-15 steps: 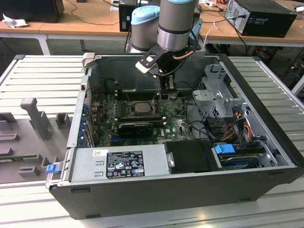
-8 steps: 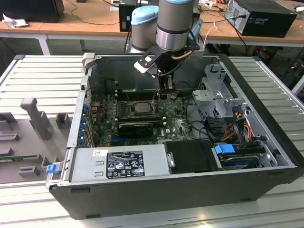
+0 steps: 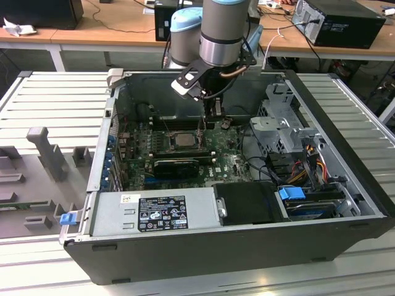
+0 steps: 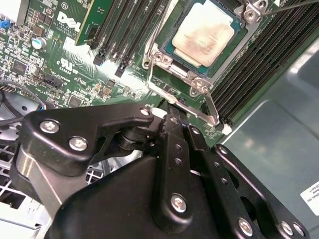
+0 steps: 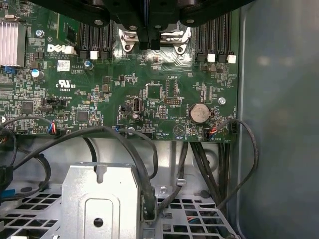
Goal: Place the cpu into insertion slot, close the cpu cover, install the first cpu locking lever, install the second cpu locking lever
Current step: 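Close the cpu cover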
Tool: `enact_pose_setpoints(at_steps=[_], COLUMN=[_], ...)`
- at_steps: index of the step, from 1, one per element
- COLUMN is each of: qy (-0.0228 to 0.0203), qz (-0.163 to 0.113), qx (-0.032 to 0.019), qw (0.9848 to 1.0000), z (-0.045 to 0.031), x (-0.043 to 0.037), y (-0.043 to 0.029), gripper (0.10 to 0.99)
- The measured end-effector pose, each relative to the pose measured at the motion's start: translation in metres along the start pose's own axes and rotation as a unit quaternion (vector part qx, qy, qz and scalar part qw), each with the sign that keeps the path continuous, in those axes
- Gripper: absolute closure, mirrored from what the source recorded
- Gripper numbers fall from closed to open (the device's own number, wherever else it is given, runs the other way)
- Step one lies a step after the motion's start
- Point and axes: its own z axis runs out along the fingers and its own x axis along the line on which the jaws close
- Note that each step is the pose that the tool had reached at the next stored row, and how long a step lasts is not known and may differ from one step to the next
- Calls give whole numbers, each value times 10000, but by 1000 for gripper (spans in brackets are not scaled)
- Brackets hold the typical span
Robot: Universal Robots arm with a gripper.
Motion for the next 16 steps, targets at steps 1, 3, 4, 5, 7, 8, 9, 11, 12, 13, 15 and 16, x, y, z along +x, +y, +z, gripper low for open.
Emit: enact_pose_setpoints(at_steps=[1,3,4,5,7,8,9,11,12,13,15,16], qy=[0,0,0,0,0,0,0,0,0,0,0,1], qz=[0,0,0,0,0,0,0,-1,-1,0,0,0], qx=[0,0,0,0,0,0,0,0,0,0,0,-1], qw=[10000,10000,10000,10000,10000,10000,10000,10000,10000,10000,10000,10000], z=[0,0,0,0,0,-1,-1,-1,-1,-1,0,9], x=[0,0,1,1,2,2,2,3,3,3,4,5], y=[-5,-11,-17,-26,-52,-58,-65,-83,-94,-110,-137,-144], gripper=[980,980,980,980,980,980,980,980,980,980,980,980])
